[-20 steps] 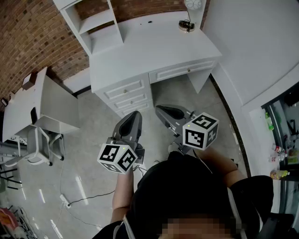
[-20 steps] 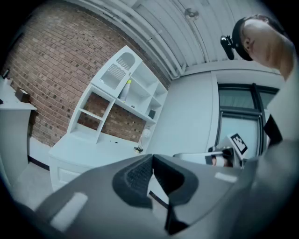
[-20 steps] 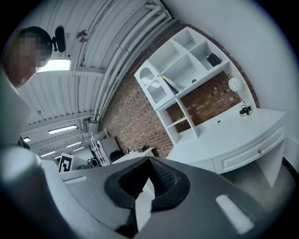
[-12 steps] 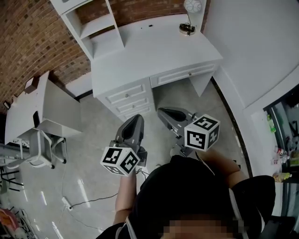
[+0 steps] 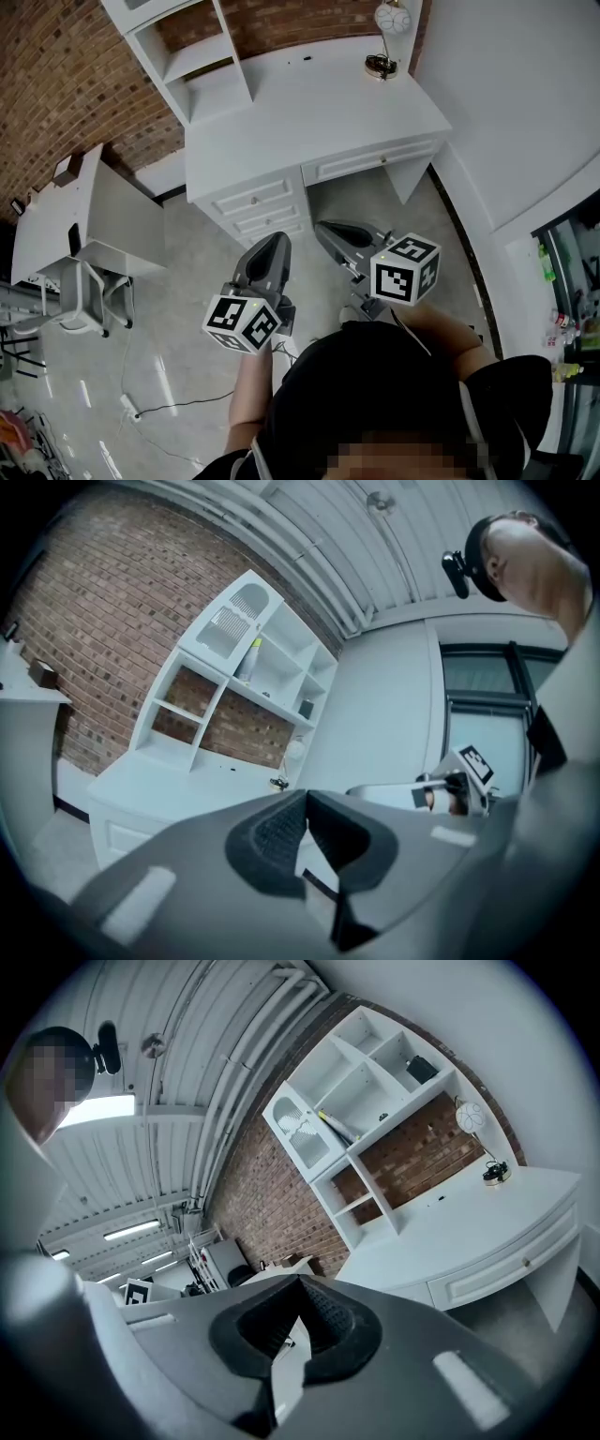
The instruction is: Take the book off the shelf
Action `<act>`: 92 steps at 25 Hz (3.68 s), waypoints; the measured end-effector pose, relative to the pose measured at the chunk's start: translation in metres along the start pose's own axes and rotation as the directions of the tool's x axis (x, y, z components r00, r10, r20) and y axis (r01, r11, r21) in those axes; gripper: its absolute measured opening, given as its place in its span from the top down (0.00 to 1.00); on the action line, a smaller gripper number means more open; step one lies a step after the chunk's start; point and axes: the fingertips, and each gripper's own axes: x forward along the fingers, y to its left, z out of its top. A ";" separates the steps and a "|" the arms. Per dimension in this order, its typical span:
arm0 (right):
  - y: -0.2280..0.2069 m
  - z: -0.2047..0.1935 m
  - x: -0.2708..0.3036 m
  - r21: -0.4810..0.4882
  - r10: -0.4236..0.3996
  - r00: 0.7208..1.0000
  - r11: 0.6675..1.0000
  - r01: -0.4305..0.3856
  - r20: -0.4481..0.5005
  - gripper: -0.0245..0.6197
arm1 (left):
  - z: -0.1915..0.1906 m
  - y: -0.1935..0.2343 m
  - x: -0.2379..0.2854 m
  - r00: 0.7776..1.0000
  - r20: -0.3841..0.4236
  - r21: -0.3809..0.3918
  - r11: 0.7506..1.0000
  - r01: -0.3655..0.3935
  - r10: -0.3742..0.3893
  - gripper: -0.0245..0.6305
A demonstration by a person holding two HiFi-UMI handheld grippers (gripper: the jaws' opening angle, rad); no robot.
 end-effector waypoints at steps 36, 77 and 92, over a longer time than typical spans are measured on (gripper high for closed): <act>-0.121 0.058 0.034 -0.012 -0.039 0.999 0.999 0.039 -0.001 0.96 | 0.020 0.028 0.149 1.000 -0.019 0.002 1.000 0.008 -0.008 0.95; -0.203 0.160 0.227 -0.075 -0.214 0.976 0.973 0.216 0.034 0.96 | 0.096 0.210 0.264 0.987 -0.067 0.003 0.989 0.147 -0.146 0.95; -0.261 0.237 0.233 -0.163 -0.118 0.990 0.978 0.130 0.081 0.96 | 0.143 0.199 0.347 0.996 0.010 0.127 0.988 0.087 -0.089 0.95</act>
